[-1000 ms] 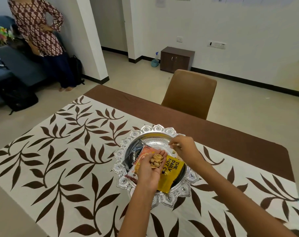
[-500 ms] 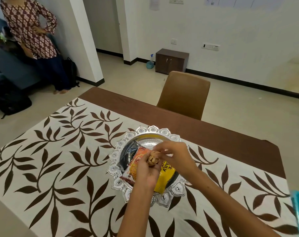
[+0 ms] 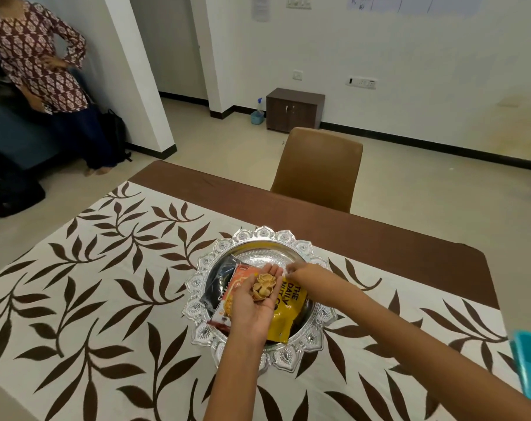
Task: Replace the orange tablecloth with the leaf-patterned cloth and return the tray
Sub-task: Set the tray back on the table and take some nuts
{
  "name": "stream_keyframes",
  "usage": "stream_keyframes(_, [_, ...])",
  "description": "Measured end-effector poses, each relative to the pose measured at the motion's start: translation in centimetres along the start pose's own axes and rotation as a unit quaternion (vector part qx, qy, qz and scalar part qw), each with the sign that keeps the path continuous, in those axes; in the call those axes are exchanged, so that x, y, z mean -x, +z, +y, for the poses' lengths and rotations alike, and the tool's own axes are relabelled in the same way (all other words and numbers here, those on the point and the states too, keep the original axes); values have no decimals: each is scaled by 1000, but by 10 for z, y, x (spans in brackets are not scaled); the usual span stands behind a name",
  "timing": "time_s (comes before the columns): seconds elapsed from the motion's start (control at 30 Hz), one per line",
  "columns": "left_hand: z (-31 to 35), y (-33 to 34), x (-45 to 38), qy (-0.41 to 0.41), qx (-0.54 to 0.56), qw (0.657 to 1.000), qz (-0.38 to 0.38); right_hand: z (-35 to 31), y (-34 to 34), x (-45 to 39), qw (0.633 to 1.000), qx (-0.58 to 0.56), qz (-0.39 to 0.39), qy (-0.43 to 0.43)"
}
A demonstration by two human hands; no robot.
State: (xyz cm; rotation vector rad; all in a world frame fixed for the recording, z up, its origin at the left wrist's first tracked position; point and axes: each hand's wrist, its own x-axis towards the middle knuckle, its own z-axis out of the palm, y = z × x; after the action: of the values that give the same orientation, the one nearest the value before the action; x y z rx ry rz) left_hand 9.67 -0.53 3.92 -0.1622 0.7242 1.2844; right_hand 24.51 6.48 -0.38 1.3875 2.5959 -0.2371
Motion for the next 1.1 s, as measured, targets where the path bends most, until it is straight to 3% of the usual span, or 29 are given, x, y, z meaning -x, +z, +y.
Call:
stream_keyframes(0.27, [-2, -4, 2, -3, -15, 1000, 6, -4, -12, 0, 998, 56, 12, 32])
stream_keyframes(0.43, [-4, -10, 1, -10, -15, 1000, 3, -6, -22, -6, 998, 25, 13, 59])
stream_keyframes(0.77, [-5, -15, 1, -17, -20, 1000, 13, -1, -30, 1, 985, -141, 70, 77])
stream_keyframes(0.9, [-9, -10, 3, -11, -31, 999, 35, -12, -62, 19, 927, -326, 181, 43])
stream_keyframes(1.0, [-12, -4, 7, -2, -28, 999, 43, -33, -78, 30, 920, -359, 154, -36])
stream_keyframes(1.1, [-14, -1, 7, -2, -12, 999, 43, -47, -74, 28, 933, -329, 137, -51])
